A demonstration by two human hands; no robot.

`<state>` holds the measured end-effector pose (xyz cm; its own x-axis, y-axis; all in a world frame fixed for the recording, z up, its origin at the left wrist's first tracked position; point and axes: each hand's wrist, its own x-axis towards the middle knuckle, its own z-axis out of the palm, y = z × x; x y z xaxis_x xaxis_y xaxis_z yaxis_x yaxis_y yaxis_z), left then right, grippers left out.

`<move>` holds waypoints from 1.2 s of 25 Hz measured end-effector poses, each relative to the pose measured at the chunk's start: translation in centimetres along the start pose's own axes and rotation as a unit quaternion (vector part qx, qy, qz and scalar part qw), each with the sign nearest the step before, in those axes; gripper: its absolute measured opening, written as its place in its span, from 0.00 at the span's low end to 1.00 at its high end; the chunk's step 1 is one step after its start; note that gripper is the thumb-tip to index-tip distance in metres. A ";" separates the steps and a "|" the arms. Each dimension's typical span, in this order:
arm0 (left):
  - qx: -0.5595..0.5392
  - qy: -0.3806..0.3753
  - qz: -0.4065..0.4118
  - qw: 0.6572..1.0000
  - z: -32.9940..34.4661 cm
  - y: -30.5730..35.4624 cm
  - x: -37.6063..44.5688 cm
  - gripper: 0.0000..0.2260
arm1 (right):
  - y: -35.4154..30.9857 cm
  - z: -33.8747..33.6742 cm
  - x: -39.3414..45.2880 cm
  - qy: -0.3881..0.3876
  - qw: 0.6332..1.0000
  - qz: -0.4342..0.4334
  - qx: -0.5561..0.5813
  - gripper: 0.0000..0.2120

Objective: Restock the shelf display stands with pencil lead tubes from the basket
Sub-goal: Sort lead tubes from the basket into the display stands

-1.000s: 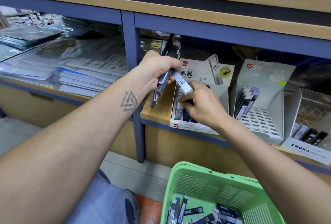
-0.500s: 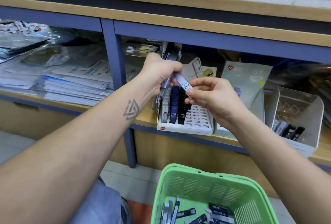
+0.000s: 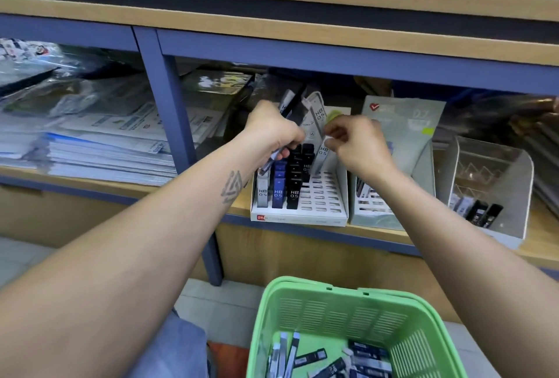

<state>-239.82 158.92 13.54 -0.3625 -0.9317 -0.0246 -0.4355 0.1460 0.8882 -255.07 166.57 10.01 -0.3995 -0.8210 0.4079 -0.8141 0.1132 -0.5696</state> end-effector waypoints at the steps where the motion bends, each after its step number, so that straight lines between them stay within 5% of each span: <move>1: 0.013 -0.003 0.001 1.000 0.4 -0.1 0.3 0.07 | 0.3 0.4 0.3 -0.007 0.999 -0.014 -0.045 0.07; 6: 0.033 -0.011 -0.002 0.999 1.5 -0.5 1.4 0.08 | 0.6 1.9 1.3 0.007 0.986 -0.040 -0.162 0.06; 17: 0.042 -0.015 -0.025 0.999 1.6 -1.6 2.8 0.09 | 1.3 2.8 2.4 -0.024 0.987 0.001 -0.159 0.07; 21: 0.034 -0.013 -0.027 0.999 1.7 -1.7 2.9 0.09 | 1.3 3.6 2.2 -0.010 0.962 -0.035 -0.269 0.11; 30: -0.082 -0.064 -0.053 0.993 1.3 -1.2 2.4 0.05 | 0.7 2.4 0.5 -0.042 0.975 -0.047 -0.214 0.19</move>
<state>-241.24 156.99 11.79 -0.4276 -0.8878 -0.1703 -0.3401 -0.0166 0.9402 -254.84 164.95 8.10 -0.2937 -0.8800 0.3733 -0.9538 0.2442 -0.1748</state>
